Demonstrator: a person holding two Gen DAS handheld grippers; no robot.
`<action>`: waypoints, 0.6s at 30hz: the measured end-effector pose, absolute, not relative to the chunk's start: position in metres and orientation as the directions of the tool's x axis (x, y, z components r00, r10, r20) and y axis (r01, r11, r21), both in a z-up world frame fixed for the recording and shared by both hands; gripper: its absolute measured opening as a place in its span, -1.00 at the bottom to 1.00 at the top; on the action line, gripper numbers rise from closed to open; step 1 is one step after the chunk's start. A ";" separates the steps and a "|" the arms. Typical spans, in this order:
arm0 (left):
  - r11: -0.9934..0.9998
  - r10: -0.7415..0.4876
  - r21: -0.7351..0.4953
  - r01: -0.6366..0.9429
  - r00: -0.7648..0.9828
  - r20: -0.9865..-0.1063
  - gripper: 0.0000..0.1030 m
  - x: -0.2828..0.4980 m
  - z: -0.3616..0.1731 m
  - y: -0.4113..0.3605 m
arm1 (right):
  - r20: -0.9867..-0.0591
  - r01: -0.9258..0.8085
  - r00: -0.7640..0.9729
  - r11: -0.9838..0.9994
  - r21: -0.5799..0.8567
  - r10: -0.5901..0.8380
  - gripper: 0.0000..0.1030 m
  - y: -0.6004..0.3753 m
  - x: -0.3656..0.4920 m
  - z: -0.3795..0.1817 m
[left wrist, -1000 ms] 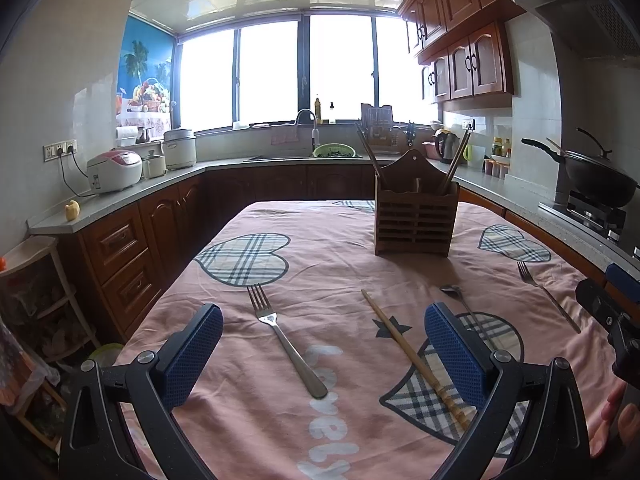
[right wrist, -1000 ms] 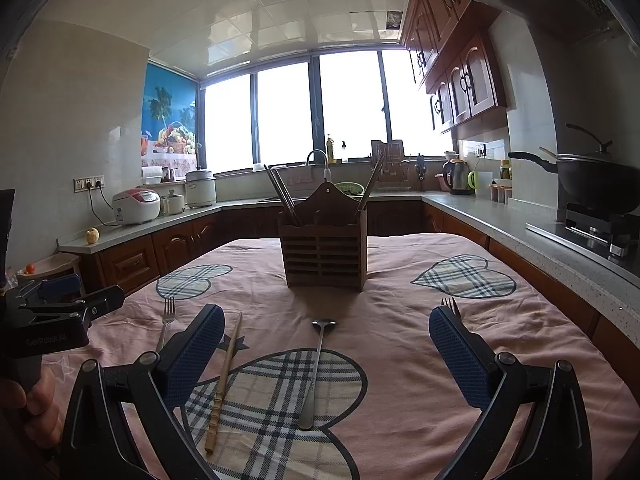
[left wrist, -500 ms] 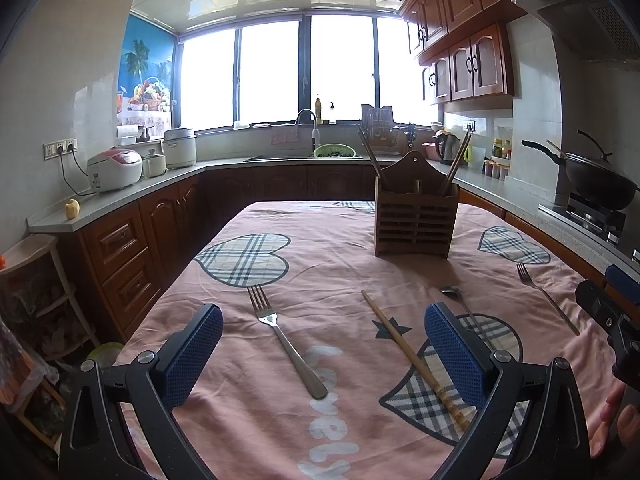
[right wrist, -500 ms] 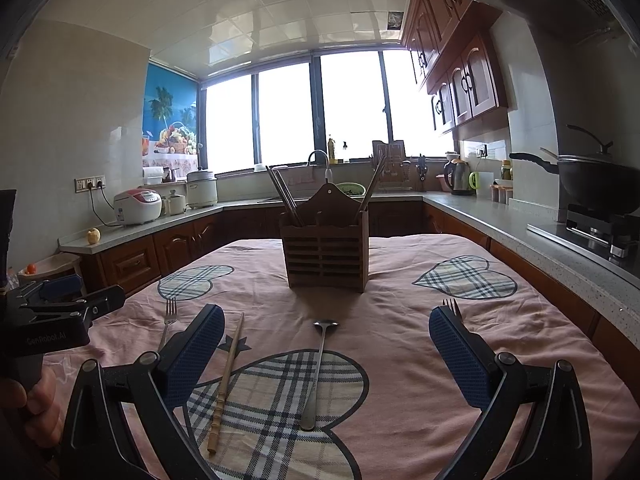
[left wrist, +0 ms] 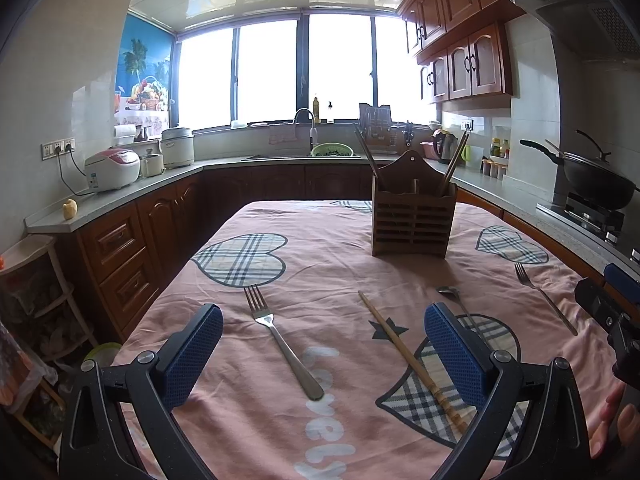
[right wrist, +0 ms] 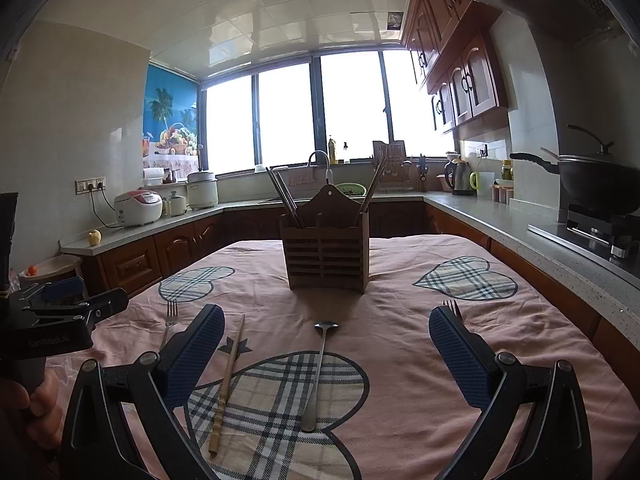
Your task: Organize utensils
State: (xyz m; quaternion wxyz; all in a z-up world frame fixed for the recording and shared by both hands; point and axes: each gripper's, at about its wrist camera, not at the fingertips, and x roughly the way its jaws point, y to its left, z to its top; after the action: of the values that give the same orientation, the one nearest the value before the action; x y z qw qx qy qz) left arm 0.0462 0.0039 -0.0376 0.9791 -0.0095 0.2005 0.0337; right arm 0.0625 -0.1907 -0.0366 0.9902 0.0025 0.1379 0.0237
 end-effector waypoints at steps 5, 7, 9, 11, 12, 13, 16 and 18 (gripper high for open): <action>0.998 0.059 -0.006 -0.067 0.917 -0.394 0.98 0.047 -0.037 0.003 | -0.273 -0.045 0.961 0.999 0.013 0.047 1.00 -0.190 0.062 -0.036; 0.998 0.057 -0.006 -0.064 0.917 -0.395 0.98 0.048 -0.036 0.002 | -0.273 -0.045 0.961 0.999 0.014 0.048 1.00 -0.190 0.062 -0.036; 0.998 0.054 -0.009 -0.062 0.916 -0.397 0.98 0.048 -0.035 0.001 | -0.273 -0.045 0.961 0.999 0.016 0.047 1.00 -0.191 0.063 -0.036; 0.998 0.050 -0.013 -0.059 0.917 -0.396 0.98 0.049 -0.034 0.001 | -0.276 -0.043 0.960 0.999 0.017 0.046 1.00 -0.191 0.064 -0.035; 0.998 0.048 -0.013 -0.058 0.917 -0.395 0.98 0.049 -0.033 0.001 | -0.277 -0.042 0.960 0.999 0.018 0.045 1.00 -0.191 0.065 -0.034; 0.998 0.046 -0.016 -0.057 0.918 -0.395 0.98 0.050 -0.032 0.000 | -0.278 -0.042 0.959 0.999 0.019 0.045 1.00 -0.192 0.066 -0.034; 0.998 0.041 -0.020 -0.053 0.918 -0.396 0.98 0.052 -0.031 -0.001 | -0.283 -0.039 0.958 0.999 0.019 0.043 1.00 -0.194 0.068 -0.034; 0.999 0.040 -0.018 -0.051 0.917 -0.397 0.98 0.053 -0.030 -0.002 | -0.286 -0.039 0.957 0.999 0.021 0.044 1.00 -0.196 0.070 -0.035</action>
State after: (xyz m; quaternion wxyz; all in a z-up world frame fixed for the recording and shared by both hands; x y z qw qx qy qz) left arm 0.0532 -0.0023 -0.0303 0.9789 -0.0141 0.2026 0.0234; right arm 0.0697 -0.1965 -0.0347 0.9892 0.0074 0.1449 0.0210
